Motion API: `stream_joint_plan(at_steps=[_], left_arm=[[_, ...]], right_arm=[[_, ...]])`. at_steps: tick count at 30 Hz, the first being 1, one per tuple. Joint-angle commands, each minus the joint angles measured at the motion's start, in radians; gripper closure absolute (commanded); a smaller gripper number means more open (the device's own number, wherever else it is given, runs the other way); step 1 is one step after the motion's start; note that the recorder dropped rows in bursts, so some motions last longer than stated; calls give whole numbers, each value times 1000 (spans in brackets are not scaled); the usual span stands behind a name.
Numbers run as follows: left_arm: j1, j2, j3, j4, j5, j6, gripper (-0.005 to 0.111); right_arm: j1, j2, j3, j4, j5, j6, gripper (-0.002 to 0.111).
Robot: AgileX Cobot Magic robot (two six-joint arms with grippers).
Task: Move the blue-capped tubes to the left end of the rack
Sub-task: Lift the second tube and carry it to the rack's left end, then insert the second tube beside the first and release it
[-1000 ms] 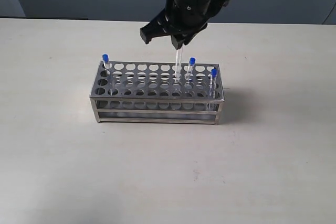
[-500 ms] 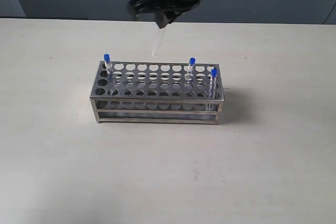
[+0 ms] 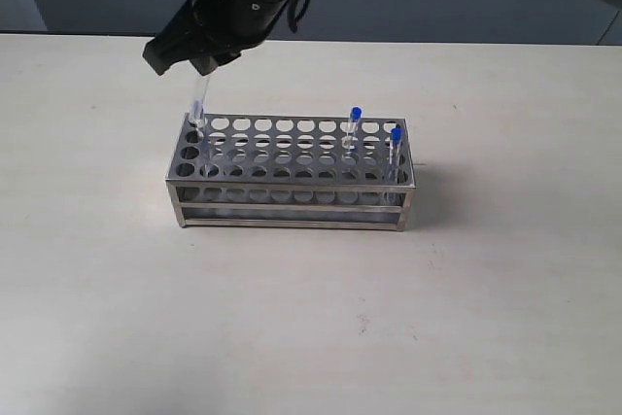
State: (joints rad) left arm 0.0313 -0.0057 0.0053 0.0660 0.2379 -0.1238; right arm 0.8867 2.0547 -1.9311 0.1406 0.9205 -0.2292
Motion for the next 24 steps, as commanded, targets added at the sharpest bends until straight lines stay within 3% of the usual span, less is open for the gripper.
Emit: stream_joint_plan(at_steps=[1,24], left_arm=[[-6,6,-5,2,-7,1,106],[-6,6,-5,2,-7,1,106]], right_arm=[[3,63,-101,2,70,-19,108],[5,219,-139,58,84,-60,108]])
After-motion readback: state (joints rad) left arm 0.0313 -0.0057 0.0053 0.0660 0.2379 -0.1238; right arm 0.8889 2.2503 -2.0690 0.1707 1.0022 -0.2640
